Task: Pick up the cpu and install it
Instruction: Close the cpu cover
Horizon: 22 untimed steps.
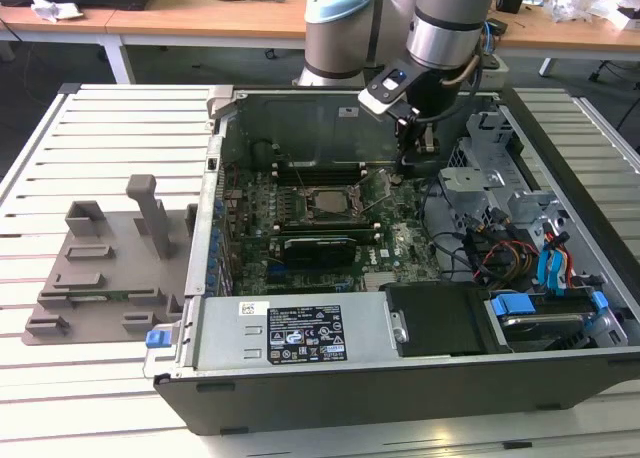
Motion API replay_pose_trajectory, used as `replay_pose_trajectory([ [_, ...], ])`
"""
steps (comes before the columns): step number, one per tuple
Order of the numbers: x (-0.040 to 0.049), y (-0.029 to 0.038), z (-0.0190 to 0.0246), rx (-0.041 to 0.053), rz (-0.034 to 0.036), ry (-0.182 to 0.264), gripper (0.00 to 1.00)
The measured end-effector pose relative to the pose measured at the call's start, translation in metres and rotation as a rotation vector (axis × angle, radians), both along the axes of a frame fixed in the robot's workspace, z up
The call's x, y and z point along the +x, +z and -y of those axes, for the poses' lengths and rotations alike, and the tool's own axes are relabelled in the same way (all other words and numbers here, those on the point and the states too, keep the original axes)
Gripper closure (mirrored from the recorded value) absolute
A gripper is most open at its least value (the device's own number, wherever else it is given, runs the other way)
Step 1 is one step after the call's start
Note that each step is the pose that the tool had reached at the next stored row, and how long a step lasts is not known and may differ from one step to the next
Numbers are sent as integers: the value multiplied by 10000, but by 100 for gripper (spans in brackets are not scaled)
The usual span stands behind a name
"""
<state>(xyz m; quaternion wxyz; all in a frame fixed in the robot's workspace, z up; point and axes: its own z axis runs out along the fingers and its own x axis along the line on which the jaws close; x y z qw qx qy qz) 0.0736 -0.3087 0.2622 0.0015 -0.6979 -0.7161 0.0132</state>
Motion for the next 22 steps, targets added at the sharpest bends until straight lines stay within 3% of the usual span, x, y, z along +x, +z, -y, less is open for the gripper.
replay_pose_trajectory([
  [5, 1, -161, -2, 0, -1, 5, 89],
  [7, -2, -193, -2, 0, -1, 4, 89],
  [16, -14, -203, -1, 0, 0, 2, 89],
  [22, -125, -202, -1, -2, -1, 3, 89],
])
